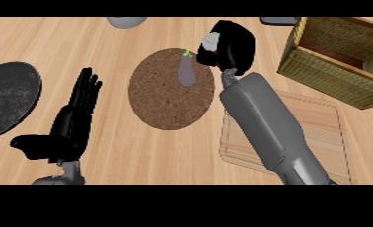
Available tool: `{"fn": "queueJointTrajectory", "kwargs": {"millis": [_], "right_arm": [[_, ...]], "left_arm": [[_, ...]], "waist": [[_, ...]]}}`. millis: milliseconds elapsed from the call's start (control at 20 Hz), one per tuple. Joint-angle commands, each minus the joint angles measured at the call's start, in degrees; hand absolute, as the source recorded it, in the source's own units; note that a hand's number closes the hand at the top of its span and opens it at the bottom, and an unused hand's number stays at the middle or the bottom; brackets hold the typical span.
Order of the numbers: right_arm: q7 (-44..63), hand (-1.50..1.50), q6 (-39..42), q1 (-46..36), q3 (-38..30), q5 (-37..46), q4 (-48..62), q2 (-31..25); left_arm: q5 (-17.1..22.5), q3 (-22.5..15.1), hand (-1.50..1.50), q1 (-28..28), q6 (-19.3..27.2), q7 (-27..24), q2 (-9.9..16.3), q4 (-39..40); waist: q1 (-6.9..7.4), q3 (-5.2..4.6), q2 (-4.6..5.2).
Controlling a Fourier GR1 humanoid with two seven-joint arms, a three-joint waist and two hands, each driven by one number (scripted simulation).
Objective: Pick the can from the cutting board and place it in the basket
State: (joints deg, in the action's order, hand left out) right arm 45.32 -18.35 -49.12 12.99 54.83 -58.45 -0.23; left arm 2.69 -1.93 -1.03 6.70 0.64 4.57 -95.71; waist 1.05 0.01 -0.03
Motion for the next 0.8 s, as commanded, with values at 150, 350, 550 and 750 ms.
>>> {"fn": "queueJointTrajectory", "kwargs": {"millis": [150, 350, 550, 750], "right_arm": [[10.7, 1.50, 3.5, -3.4, 2.0, 1.0, -18.8, 0.2], [17.1, 1.50, 10.1, -1.2, 0.8, 4.3, -27.9, 0.2], [20.2, 1.50, 15.9, 0.2, -1.8, 5.3, -31.7, -2.8], [19.2, 1.50, 20.4, -3.0, -7.1, 5.5, -28.2, -7.9]], "left_arm": [[0.4, 1.5, 0.00, -2.6, 1.2, 3.9, 0.3, -0.9], [-2.5, -0.8, 0.00, -1.3, 2.3, -0.2, -1.8, 1.5], [-1.1, 1.0, 0.00, 0.7, 1.1, 1.2, 0.3, -2.3], [0.5, 2.8, 0.00, -1.6, -0.1, 1.5, 1.1, 0.0]], "waist": [[-1.85, -0.02, -0.55], [-1.65, -0.02, -0.30], [-1.47, -0.01, -0.35], [-1.42, -0.04, -0.16]]}}
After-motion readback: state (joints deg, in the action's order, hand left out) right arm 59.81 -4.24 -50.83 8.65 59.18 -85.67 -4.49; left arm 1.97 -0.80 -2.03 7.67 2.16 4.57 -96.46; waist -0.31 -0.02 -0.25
